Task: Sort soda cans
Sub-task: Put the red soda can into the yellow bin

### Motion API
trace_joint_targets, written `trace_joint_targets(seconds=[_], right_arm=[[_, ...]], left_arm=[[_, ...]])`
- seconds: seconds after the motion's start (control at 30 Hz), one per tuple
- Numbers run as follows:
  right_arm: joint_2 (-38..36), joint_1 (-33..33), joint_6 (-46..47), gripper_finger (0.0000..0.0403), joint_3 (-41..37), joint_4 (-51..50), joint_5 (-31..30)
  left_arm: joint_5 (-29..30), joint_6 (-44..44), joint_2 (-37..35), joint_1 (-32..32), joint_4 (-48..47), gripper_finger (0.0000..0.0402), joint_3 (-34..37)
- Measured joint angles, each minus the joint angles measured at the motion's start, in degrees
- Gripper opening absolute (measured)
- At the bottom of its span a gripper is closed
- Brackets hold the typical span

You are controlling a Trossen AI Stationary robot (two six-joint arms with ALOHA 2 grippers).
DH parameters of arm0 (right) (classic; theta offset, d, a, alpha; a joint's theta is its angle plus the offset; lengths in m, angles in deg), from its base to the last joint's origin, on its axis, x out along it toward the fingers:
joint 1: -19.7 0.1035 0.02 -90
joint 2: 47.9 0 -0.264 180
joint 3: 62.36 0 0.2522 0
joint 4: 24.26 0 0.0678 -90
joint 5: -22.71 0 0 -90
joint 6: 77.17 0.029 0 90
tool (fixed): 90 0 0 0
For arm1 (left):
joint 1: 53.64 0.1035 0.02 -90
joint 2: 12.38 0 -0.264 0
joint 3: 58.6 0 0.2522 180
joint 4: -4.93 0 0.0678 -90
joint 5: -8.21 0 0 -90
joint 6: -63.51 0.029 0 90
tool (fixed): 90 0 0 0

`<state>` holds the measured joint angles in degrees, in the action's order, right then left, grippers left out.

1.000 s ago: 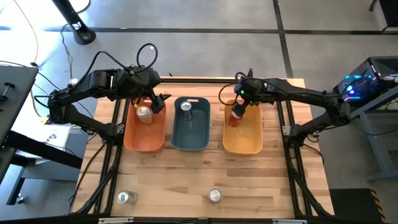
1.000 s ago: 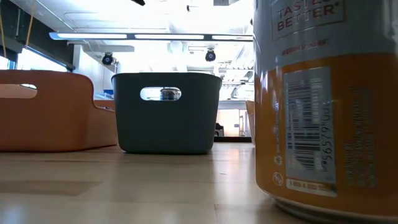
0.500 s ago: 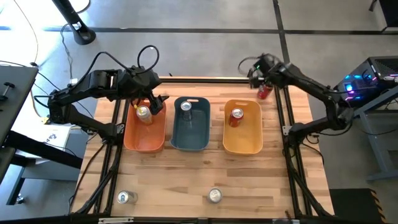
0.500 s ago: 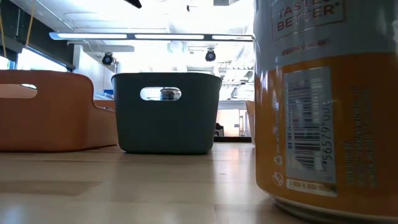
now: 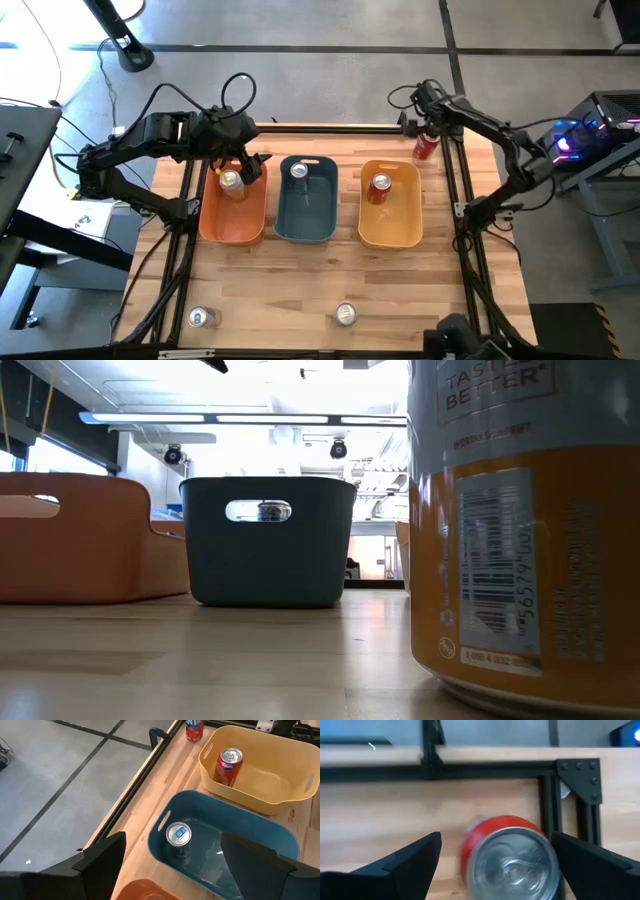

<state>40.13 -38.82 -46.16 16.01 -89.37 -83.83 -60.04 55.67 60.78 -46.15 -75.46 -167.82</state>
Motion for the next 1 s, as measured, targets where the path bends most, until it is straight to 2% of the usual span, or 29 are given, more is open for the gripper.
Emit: trace_joint_targets(seconds=[0.33, 0.4, 0.5, 0.6, 0.73, 0.9, 1.0], right_arm=[[1.2, -0.7, 0.1, 0.0366, -5.2, 6.0, 1.1], [1.3, -0.7, 0.0, 0.0347, -6.3, 6.3, 1.0], [0.9, -0.7, 0.2, 0.0290, -7.1, 6.8, 1.8], [-0.4, 0.2, -4.1, 0.0286, -7.3, 6.6, 3.0], [-6.1, 1.6, -9.4, 0.0286, -5.1, 4.7, 4.1], [-17.2, 4.3, -14.4, 0.0286, -3.0, 3.1, 2.9], [-25.0, 7.5, -15.0, 0.0286, -2.1, 3.3, 7.8]], left_arm=[[0.0, 0.0, 0.0, 0.0, 0.1, 0.0321, 0.0], [0.0, 0.0, 0.0, 0.0, 0.1, 0.0321, 0.0], [0.0, 0.0, 0.0, 0.0, 0.1, 0.0321, 0.0], [0.0, 0.0, 0.0, 0.0, 0.1, 0.0321, 0.0], [-0.1, 0.0, 0.0, 0.0, 0.1, 0.0321, 0.0], [-0.2, 0.0, 0.0, 0.0, 0.1, 0.0321, 0.0], [-0.2, 0.0, 0.0, 0.0, 0.1, 0.0321, 0.0]])
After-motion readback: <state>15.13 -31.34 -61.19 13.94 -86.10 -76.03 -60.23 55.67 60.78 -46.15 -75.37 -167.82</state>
